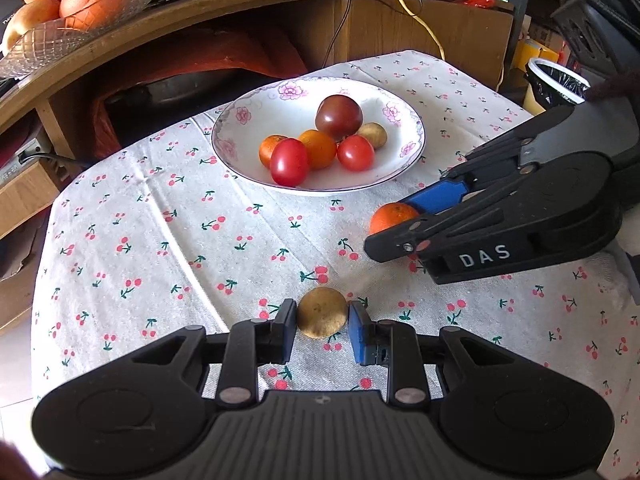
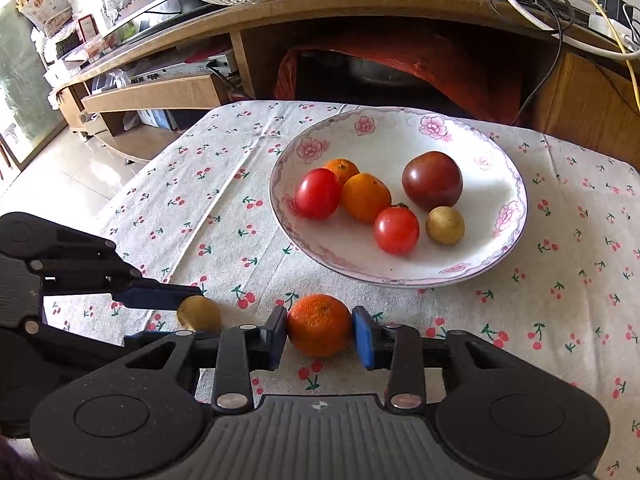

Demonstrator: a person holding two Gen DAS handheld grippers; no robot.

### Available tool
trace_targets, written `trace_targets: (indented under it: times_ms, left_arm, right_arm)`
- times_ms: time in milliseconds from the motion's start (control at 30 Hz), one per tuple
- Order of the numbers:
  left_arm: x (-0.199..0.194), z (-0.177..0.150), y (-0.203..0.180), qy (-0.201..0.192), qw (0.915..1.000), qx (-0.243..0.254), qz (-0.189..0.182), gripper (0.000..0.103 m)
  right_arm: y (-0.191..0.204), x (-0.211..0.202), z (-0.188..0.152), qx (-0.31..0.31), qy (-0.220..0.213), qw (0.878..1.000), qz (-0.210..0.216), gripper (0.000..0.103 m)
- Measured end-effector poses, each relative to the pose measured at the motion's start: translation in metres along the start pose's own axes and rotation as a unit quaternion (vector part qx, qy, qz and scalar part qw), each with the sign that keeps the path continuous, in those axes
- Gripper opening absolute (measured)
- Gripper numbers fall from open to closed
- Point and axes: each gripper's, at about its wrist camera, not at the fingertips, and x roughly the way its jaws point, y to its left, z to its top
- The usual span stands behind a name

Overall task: Organize fruits
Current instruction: 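Grasp the small yellow fruit with the left tool while the right tool grasps the orange, then lift both held fruits and carry them toward the white bowl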

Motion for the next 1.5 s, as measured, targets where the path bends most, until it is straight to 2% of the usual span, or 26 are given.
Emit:
trace_targets:
  times_ms: [267, 367, 533, 733, 900, 1133, 1300, 1433, 1500]
  left_arm:
    - [-0.008, -0.001, -0.021, -0.005, 0.9993, 0.025, -0.028, 0.036]
    - [-0.008, -0.002, -0.032, -0.005, 0.9987, 0.044, -0.024, 0.036]
    - [-0.001, -0.002, -0.035, 0.000, 0.9987, 0.044, -0.026, 0.037]
    - [0.002, 0.000, -0.040, -0.003, 0.9983, 0.054, -0.020, 0.037]
    - [0.004, 0.003, -0.039, -0.003, 0.9983, 0.056, -0.016, 0.043]
    - [0.004, 0.003, -0.037, 0.001, 0.9985, 0.053, -0.013, 0.047]
    - [0.003, 0.004, -0.040, 0.012, 0.9983, 0.056, -0.004, 0.046]
    - [0.001, 0.004, -0.043, 0.019, 0.9981, 0.058, -0.002, 0.040]
    - [0.001, 0.005, -0.046, 0.021, 0.9980, 0.060, -0.004, 0.035]
  right_arm:
    - [-0.004, -0.024, -0.017, 0.007, 0.014, 1.000, -0.025, 0.029]
    - [-0.003, -0.038, -0.032, 0.006, 0.023, 0.999, -0.042, 0.029]
    - [0.000, -0.055, -0.050, 0.004, 0.037, 0.997, -0.062, 0.029]
    - [0.003, -0.068, -0.066, 0.015, 0.041, 0.997, -0.067, 0.030]
    - [0.001, -0.067, -0.072, 0.013, 0.041, 0.997, -0.064, 0.032]
    - [-0.001, -0.069, -0.073, 0.007, 0.038, 0.997, -0.064, 0.040]
    - [-0.001, -0.070, -0.076, 0.007, 0.040, 0.997, -0.063, 0.041]
    - [-0.002, -0.070, -0.075, 0.012, 0.039, 0.997, -0.062, 0.041]
    - [-0.001, -0.070, -0.074, 0.012, 0.038, 0.997, -0.062, 0.033]
